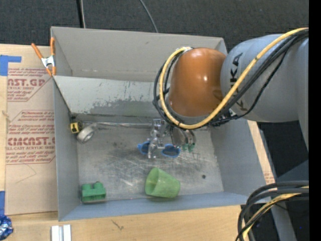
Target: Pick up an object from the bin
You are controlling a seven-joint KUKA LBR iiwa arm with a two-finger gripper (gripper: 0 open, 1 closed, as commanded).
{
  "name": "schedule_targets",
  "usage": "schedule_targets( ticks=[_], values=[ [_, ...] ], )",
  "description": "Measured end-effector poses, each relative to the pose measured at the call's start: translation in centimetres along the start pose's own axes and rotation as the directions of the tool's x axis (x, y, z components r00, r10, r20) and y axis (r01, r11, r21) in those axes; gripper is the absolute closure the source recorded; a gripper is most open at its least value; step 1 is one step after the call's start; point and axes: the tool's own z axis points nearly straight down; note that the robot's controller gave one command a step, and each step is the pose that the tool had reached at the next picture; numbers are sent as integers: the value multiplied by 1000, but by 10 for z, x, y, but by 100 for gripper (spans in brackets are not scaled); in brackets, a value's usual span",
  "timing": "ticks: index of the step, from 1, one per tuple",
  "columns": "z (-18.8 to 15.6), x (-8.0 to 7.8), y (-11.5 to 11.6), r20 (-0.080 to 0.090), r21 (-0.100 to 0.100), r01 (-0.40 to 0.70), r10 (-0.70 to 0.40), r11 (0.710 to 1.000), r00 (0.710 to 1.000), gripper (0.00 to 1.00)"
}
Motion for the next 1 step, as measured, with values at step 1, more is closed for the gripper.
schedule_targets(
  ticks=[1],
  values=[
    [-56, 6, -19, -2, 2, 67, -67, 998, 998, 100]
  ],
)
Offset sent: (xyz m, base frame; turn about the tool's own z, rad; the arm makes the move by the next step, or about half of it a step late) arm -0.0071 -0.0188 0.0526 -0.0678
